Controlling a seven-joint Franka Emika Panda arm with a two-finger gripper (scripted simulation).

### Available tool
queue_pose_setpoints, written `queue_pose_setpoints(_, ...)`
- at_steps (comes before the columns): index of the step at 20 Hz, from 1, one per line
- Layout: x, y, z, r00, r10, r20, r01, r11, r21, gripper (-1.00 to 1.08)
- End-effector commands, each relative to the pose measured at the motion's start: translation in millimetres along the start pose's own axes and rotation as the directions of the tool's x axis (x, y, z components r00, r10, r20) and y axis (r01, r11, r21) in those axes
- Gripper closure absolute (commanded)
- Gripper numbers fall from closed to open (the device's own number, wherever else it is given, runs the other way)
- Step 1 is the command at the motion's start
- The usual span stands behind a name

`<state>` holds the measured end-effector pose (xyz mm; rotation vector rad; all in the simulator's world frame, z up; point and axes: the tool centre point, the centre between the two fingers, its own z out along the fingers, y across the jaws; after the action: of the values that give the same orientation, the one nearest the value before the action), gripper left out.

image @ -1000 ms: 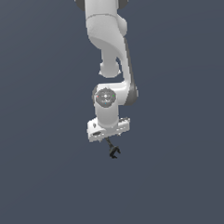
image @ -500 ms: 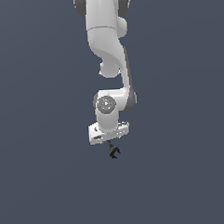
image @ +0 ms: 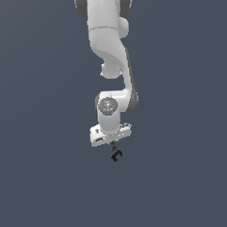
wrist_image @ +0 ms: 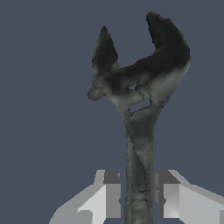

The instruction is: Pick up the object and move it to a goal position.

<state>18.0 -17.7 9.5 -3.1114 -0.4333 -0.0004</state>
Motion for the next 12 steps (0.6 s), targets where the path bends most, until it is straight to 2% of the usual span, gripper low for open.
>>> queue_pose_setpoints(1,0.0,0.2,-0.1,1.0,0.0,0.0,0.0,1.0,0.0,1.08)
queue_pose_setpoints(6,6.2,-9.3,-7.4,1.0,0.0,0.0,0.0,1.0,0.0,1.08)
queue_pose_setpoints(12,28.4,-42.9,-33.4,1.0,0.0,0.0,0.0,1.0,0.0,1.08)
